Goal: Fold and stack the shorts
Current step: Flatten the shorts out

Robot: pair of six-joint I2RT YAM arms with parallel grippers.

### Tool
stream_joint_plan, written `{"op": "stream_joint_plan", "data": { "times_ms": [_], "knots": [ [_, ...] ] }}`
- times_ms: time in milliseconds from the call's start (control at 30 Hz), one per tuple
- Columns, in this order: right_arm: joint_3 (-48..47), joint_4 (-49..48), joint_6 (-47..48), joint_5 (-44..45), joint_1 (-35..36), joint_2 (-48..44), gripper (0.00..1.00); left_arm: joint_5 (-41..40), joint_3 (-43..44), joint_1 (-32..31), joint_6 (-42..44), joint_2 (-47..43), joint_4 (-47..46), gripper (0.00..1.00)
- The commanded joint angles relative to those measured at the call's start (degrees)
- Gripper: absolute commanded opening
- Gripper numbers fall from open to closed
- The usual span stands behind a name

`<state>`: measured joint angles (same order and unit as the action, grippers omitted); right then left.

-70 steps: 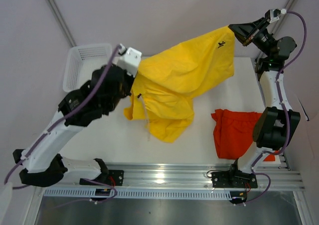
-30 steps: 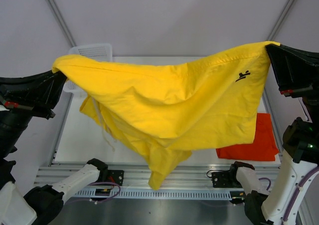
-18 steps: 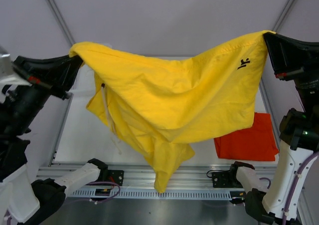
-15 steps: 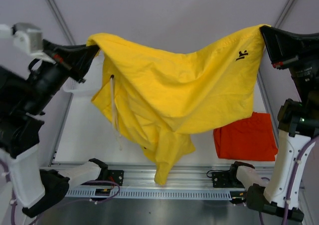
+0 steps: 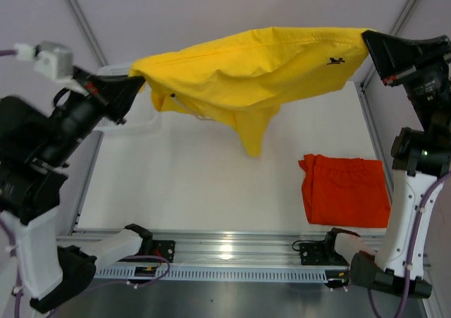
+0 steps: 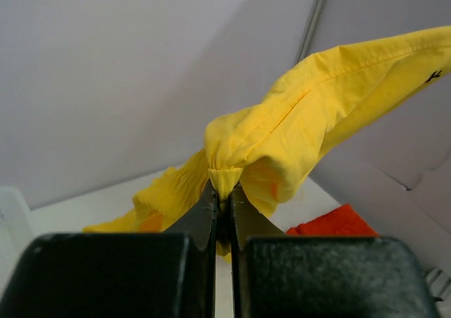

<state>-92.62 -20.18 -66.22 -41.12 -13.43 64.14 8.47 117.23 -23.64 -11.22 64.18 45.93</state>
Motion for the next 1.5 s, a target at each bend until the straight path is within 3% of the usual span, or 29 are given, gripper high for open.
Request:
{"op": "stream_joint_plan", "data": {
  "times_ms": [0,267,367,400,533,700,967,1067,1233,1467],
  "knots": [
    [-2.04,-2.50,4.41,0.25,-0.19,-11.12,0.00,3.30,-1.47,0.52,-2.13,-11.88,-11.31,0.00],
    [-1.93,10.15,10.66,4.82,0.33,-26.87,0.00,6.03,-3.68,0.52,-4.42,-19.36,-9.37,0.00],
    [-7.64,16.12,12.60,5.09,0.60,-25.56,0.00,4.81,0.44,0.52,-3.55,-17.09,-6.22,0.00],
    [-11.41,18.93,13.04,4.83,0.60,-23.38,0.00,4.19,5.59,0.52,-3.19,-13.94,-3.16,0.00],
    [-13.73,25.45,13.48,4.83,0.60,-17.57,0.00,4.62,10.30,0.44,-2.57,-7.07,0.21,0.00],
    [-0.67,26.00,11.99,4.21,0.60,-15.18,0.00,2.35,0.92,0.44,-2.57,-3.10,0.30,0.00],
    [46.61,14.67,7.78,7.54,0.60,-27.91,0.00,-4.42,-36.25,0.61,-6.97,-4.50,-5.67,0.00],
    [61.09,9.66,6.89,10.87,0.60,-33.09,0.00,-5.56,-50.98,0.61,-7.85,-4.94,-15.22,0.00],
    [69.14,2.71,11.36,14.31,0.51,-29.79,0.00,-14.34,-54.48,0.61,-6.98,3.12,-18.78,0.00],
    [70.83,-19.32,13.74,14.06,-0.02,-9.33,0.00,-17.78,-40.78,0.61,-2.67,24.65,-12.55,0.00]
  ]
}}
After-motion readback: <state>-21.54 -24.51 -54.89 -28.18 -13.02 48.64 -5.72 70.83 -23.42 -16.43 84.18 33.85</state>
